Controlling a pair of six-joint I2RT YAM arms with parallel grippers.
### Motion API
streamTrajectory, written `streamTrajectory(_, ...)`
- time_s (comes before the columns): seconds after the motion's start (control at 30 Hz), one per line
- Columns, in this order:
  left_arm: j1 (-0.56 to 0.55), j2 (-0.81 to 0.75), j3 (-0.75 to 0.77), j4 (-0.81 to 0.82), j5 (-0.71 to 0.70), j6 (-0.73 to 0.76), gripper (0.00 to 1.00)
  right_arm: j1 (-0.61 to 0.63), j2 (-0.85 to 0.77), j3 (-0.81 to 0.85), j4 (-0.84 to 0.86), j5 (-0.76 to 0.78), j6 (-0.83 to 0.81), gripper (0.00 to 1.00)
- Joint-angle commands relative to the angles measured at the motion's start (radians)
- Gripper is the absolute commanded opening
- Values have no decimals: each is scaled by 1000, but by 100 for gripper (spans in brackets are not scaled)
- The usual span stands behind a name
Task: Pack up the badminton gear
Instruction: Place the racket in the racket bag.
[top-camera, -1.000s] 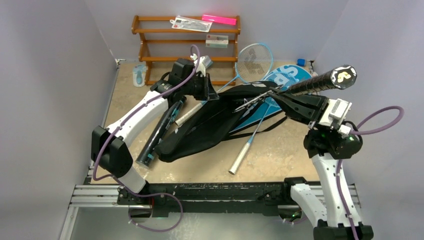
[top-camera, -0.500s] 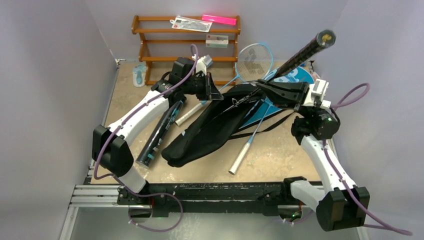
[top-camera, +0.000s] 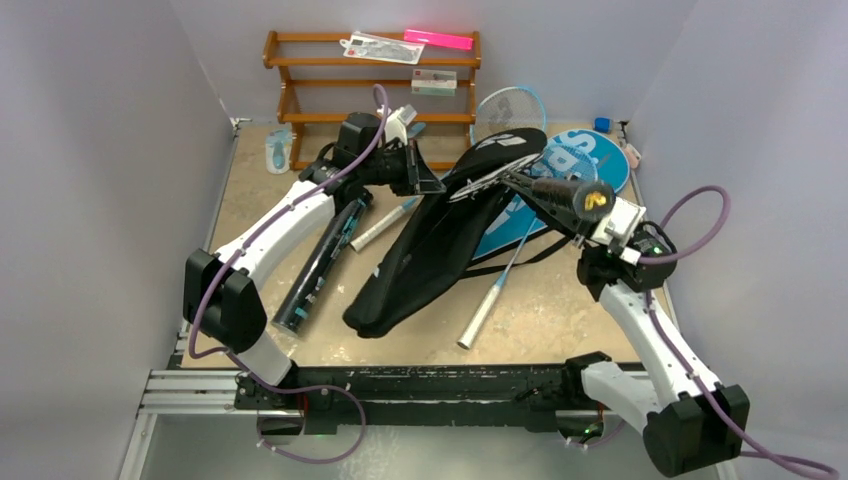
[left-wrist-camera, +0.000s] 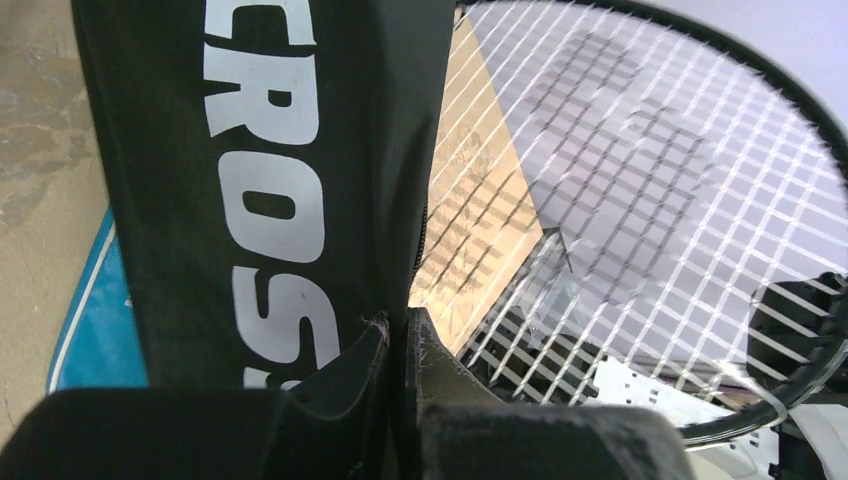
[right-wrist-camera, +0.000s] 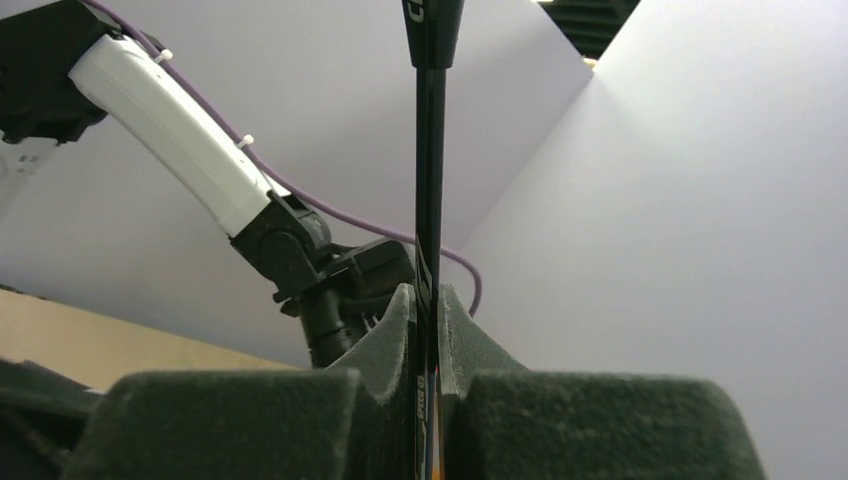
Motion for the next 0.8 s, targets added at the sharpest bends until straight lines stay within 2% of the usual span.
streamTrajectory(0.0,6,-19,-4,84,67,-34,0,0,-70,64,-18,22,-179,0)
streamTrajectory(0.17,14,-26,-24,152,123,-86,0,1,-70,32,-8,20,-182,0)
streamTrajectory(0.37,21,-45,-42,255,187,-171,0,0,-7,-5,150,17,-88,0)
streamTrajectory(0.53,28,-58,-51,330,229,-223,0,1,10,-23,152,-21,-80,0)
streamTrajectory(0.77,29,-64,-53,334,261,-230,0,10,49,-67,168,-112,-98,0)
